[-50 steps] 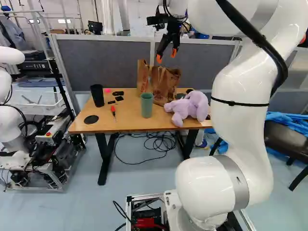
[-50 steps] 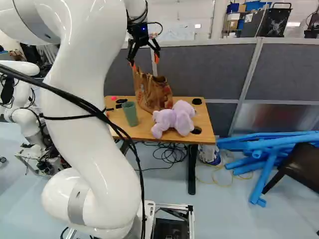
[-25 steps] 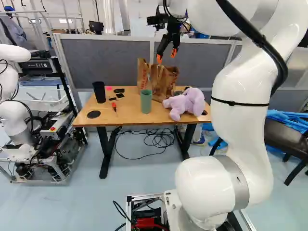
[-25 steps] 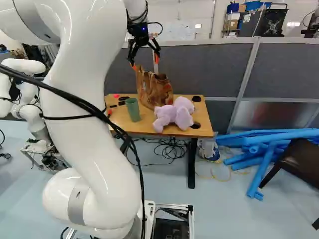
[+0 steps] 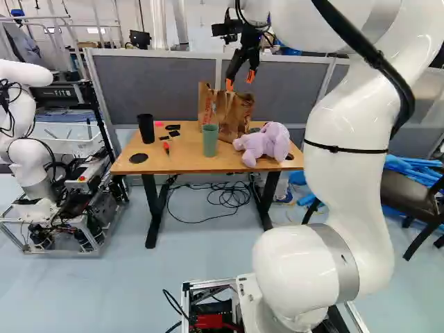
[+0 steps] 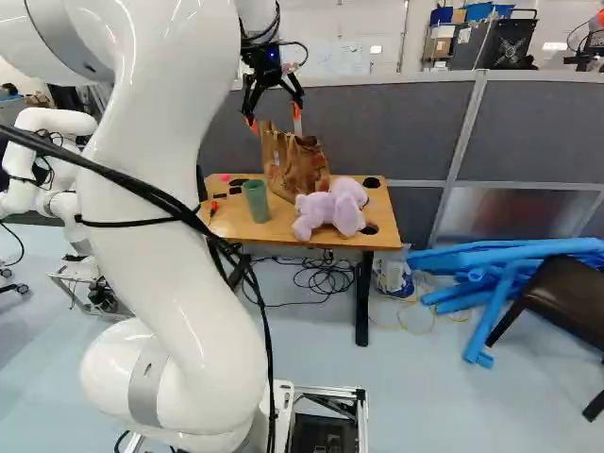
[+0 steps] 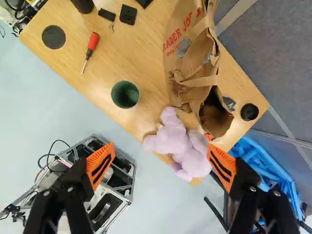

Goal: Pick up the bag on the ground and place it on the table

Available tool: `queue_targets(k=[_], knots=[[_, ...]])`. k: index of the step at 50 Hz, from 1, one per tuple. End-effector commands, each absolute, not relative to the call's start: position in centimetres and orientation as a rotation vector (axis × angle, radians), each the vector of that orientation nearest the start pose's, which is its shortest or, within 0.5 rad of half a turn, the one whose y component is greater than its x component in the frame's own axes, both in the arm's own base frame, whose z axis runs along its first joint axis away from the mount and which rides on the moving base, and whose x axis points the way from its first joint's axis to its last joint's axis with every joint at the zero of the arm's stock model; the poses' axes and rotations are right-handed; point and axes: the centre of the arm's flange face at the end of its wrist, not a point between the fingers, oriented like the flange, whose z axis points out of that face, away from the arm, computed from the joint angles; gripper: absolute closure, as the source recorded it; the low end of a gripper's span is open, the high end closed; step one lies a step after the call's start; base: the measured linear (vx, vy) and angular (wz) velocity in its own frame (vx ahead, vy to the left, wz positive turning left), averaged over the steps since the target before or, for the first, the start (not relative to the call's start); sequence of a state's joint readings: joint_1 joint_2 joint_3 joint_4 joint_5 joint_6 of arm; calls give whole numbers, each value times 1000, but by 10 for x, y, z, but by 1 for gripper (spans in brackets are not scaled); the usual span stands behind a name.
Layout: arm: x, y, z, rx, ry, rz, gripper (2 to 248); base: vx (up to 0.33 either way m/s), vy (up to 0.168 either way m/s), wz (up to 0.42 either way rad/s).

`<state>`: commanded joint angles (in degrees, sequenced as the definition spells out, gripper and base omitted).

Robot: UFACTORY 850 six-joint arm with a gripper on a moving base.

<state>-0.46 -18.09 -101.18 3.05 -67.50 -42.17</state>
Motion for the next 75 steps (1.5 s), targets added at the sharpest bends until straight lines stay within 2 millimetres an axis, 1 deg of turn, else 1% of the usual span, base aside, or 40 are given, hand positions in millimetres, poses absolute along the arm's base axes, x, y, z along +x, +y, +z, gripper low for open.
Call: queue_targets(k=[22, 46, 61, 75], knots=[[586, 0, 746, -2963, -1106, -433, 3, -96, -3, 4], [586, 0, 745, -2965, -1103, -437, 3, 6, 0, -1], [586, 0, 739, -2972, -1086, -458, 3, 0, 0, 0], [585, 0, 730, -2984, -1059, -493, 3, 0, 0, 0]])
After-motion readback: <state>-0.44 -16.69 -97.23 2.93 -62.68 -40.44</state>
